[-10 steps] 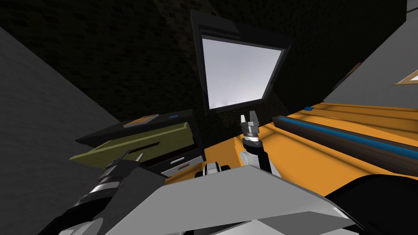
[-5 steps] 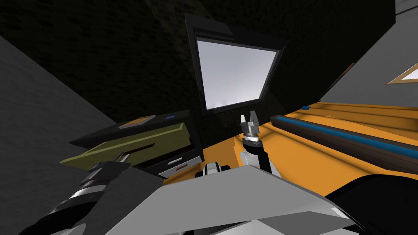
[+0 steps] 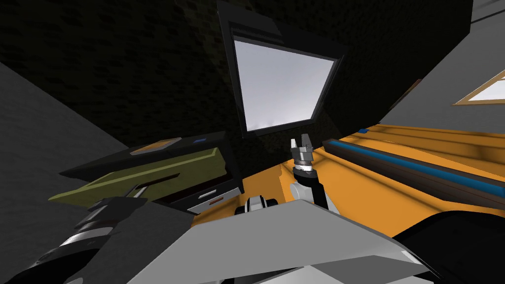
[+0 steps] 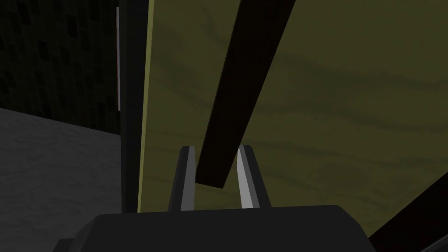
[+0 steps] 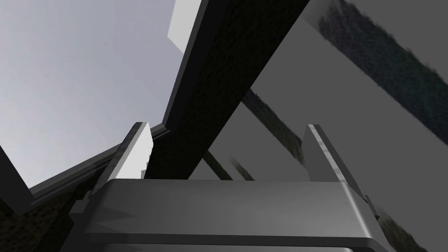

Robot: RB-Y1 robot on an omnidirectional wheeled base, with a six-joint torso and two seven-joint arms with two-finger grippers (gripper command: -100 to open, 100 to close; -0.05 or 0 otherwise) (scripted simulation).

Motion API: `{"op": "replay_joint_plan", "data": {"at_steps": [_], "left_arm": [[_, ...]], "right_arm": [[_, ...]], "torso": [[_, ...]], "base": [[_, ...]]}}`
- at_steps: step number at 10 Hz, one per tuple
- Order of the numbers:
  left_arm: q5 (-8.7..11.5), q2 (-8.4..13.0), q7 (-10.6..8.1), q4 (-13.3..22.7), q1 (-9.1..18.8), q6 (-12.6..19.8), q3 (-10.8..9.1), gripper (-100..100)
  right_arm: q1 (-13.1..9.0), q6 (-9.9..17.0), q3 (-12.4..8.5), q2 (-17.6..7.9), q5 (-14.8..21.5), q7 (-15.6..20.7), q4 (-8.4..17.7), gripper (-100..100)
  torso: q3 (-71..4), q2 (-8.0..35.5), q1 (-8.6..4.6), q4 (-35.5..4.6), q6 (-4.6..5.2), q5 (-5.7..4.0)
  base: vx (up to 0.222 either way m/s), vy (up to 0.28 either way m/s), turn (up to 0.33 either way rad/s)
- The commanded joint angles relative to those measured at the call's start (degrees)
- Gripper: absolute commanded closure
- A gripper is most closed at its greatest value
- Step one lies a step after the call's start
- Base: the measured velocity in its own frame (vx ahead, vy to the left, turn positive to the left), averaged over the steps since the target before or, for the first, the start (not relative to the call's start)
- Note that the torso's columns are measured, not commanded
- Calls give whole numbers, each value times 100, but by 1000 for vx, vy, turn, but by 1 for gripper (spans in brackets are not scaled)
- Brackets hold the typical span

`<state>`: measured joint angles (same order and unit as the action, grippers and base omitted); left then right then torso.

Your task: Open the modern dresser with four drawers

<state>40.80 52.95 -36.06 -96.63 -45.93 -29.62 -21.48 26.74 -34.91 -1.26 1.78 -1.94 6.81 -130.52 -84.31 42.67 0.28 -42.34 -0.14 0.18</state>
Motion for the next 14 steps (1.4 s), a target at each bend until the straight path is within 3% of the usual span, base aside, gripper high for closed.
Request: {"op": "replay_joint_plan", "data": {"at_steps": [1, 2, 3, 6, 7, 8, 9, 14], "left_arm": [[-7, -11, -4, -37, -74, -65, 28, 100], [-10, -13, -5, -58, -101, -93, 37, 100], [137, 229, -95, -252, -285, -20, -182, -100], [395, 607, -247, -561, -637, 93, -552, -100], [446, 682, -277, -623, -708, 116, -627, -100], [416, 636, -254, -562, -659, 152, -560, -100], [425, 646, -260, -568, -667, 174, -572, 0], [419, 636, -255, -548, -688, 209, -534, 0]], "right_arm": [[-1, 0, 0, 0, 0, 0, 0, 0], [-1, 0, 1, 1, 0, 0, 1, 0], [-1, 1, 1, 1, 0, 0, 1, 0], [3, -1, -1, 0, 0, 0, -1, 0], [3, -1, -1, 0, 0, 0, -1, 0], [3, -1, -1, 0, 0, 0, -1, 0], [2, 0, 0, 0, 0, 0, 0, 0], [1, 0, 0, 0, 0, 0, 0, 0]], "torso": [[10, 12, 4, -5, -9, 1], [4, 3, 6, -5, -14, -2], [-7, -13, 6, -2, -12, -4], [-67, -101, -22, 26, 18, -17], [-44, -59, -39, 4, 19, -35], [-18, -18, -61, -14, 20, -50], [-1, 2, -60, -15, 18, -40], [-25, -34, -40, 0, 14, -30]], "base": [[-194, -33, 45], [-203, -47, 48], [-64, -49, 159], [85, -19, 117], [56, -31, 88], [31, -5, 15], [14, 4, -2], [1, 0, 0]]}}
